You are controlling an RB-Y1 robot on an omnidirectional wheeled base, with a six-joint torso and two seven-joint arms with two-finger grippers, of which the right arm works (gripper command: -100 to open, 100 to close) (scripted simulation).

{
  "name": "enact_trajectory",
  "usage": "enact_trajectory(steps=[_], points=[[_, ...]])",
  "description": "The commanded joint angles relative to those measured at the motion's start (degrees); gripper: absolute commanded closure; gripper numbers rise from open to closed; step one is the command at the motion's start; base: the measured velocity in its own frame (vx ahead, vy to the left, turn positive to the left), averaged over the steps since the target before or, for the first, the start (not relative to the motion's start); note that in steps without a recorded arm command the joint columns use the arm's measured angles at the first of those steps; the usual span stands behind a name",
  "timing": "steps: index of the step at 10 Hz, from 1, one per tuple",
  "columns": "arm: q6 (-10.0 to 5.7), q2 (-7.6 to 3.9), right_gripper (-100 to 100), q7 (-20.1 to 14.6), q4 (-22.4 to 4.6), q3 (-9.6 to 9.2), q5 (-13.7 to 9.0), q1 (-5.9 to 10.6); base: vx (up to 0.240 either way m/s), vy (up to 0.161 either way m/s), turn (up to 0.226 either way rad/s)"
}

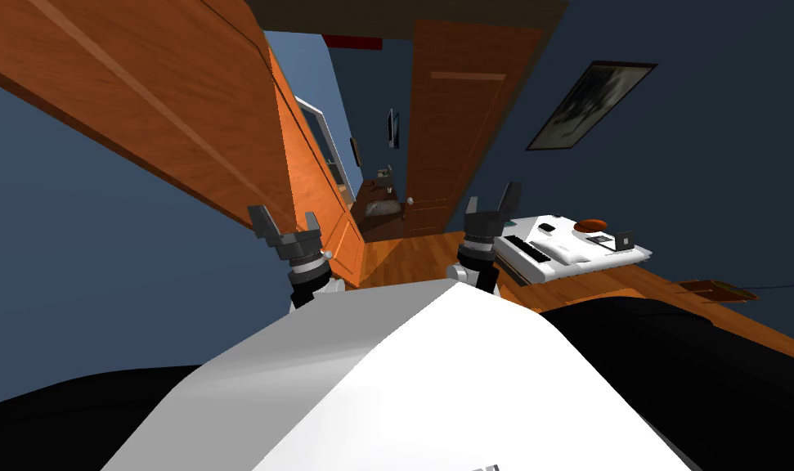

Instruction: Pull the door open

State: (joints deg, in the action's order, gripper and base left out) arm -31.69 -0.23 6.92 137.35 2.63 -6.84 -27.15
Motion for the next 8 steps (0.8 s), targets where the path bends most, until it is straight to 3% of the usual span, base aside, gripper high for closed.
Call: enact_trajectory(steps=[1, 8], points=[[-0.37, -0.57, -100, 1.19, -1.84, 0.03, 0.51, 0.50, 0.051, -0.006, -0.023], [-1.70, -2.20, -100, 5.53, -8.56, 0.15, 2.39, 2.34, 0.108, 0.002, -0.014]])
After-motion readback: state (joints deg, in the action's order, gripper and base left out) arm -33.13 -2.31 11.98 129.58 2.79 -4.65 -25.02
